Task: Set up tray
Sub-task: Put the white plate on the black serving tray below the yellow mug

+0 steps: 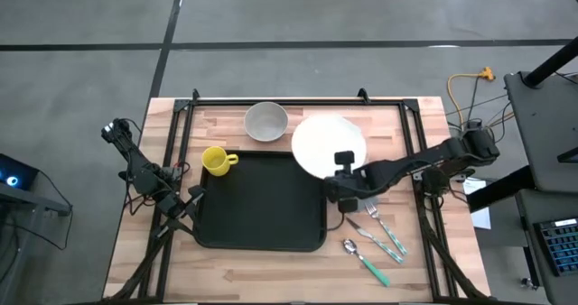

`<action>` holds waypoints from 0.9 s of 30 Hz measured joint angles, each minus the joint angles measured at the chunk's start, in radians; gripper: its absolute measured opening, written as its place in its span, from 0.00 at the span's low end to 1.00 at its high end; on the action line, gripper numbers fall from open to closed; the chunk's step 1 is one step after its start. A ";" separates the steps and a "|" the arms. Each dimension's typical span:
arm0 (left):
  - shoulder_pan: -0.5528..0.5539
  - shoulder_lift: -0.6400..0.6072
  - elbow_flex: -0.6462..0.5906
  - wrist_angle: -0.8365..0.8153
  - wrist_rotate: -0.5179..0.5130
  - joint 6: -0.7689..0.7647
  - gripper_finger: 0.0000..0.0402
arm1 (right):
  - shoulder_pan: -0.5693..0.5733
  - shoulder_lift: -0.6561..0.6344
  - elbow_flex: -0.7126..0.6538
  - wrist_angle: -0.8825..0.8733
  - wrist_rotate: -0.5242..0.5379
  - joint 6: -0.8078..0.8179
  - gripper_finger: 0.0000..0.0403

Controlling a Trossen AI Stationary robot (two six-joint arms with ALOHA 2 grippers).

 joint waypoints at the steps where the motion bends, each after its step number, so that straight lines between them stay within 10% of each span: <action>1: 0.000 0.000 0.000 0.000 0.000 0.000 0.20 | 0.011 0.000 0.003 -0.001 0.000 -0.013 0.02; 27: 0.000 0.000 0.000 0.000 0.000 0.000 0.20 | 0.090 0.237 0.218 0.002 -0.041 -0.224 0.02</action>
